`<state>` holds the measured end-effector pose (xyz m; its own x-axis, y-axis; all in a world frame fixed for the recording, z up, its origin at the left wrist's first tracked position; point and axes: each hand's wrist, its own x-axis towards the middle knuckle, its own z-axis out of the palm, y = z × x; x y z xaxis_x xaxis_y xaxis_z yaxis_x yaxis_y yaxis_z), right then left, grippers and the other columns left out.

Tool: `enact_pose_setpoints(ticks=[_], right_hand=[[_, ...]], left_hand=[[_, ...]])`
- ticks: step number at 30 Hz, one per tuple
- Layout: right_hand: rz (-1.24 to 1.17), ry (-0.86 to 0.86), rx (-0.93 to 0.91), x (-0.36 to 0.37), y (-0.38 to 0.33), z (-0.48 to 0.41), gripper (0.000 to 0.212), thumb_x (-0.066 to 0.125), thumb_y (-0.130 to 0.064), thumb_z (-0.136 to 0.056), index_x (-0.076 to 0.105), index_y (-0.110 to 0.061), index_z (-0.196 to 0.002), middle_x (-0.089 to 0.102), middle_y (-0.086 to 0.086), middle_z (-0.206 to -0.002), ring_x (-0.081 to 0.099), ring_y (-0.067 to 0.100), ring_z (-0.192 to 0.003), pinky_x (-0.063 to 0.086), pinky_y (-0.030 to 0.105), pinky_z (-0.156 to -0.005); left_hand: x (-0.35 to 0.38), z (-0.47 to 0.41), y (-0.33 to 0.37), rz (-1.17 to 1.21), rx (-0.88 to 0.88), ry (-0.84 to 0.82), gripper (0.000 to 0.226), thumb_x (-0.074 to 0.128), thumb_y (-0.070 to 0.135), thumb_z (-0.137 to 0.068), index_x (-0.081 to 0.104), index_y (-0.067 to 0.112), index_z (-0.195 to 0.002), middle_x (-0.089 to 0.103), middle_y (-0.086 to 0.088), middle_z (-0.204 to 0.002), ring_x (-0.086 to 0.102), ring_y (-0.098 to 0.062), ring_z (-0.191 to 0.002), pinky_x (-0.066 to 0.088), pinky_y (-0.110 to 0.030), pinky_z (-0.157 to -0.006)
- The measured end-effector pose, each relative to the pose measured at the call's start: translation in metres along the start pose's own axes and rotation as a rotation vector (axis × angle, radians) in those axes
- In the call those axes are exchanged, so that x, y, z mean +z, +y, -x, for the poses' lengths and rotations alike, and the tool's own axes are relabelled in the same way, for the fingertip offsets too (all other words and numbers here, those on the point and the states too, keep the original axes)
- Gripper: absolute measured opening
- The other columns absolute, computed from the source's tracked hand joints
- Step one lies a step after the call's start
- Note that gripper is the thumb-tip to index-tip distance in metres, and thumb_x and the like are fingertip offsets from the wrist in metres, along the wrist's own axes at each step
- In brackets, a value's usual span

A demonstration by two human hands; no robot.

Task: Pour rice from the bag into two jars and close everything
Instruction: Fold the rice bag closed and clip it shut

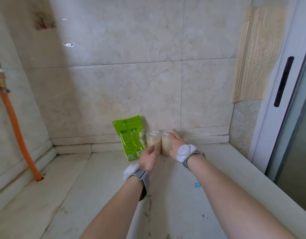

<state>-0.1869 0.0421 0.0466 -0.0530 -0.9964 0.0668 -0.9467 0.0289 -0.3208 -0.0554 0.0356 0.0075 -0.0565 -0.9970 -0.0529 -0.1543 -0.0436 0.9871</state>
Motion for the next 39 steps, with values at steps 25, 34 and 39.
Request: enact_pose_setpoints(ticks=[25, 34, 39], right_hand=[[-0.41, 0.019, -0.017, 0.071, -0.078, -0.016, 0.063, 0.043, -0.006, -0.089, 0.028, -0.015, -0.149, 0.044, 0.009, -0.145, 0.047, 0.03, -0.129, 0.042, 0.034, -0.104], [-0.622, 0.065, 0.035, 0.068, -0.082, 0.001, 0.053, 0.053, -0.013, -0.09, 0.04, -0.015, -0.14, 0.055, 0.01, -0.133, 0.055, 0.032, -0.12, 0.043, 0.032, -0.095], [-0.62, 0.055, 0.022, 0.06, -0.079, 0.03, 0.052, 0.049, -0.015, -0.094, 0.035, -0.014, -0.144, 0.05, 0.01, -0.141, 0.051, 0.031, -0.125, 0.04, 0.03, -0.096]], left_hand=[[-0.083, -0.044, -0.03, -0.127, 0.054, 0.265, 0.032, 0.049, 0.019, -0.089, 0.059, 0.011, -0.118, 0.063, -0.007, -0.124, 0.059, -0.024, -0.107, 0.043, -0.032, -0.088], [-0.086, -0.021, -0.035, -0.124, 0.06, 0.331, 0.033, 0.058, 0.022, -0.091, 0.063, 0.015, -0.124, 0.067, -0.01, -0.116, 0.062, -0.029, -0.108, 0.04, -0.024, -0.083], [-0.092, 0.001, -0.038, -0.108, 0.074, 0.308, 0.031, 0.063, 0.025, -0.086, 0.067, 0.017, -0.116, 0.073, -0.009, -0.105, 0.069, -0.03, -0.093, 0.055, -0.044, -0.086]])
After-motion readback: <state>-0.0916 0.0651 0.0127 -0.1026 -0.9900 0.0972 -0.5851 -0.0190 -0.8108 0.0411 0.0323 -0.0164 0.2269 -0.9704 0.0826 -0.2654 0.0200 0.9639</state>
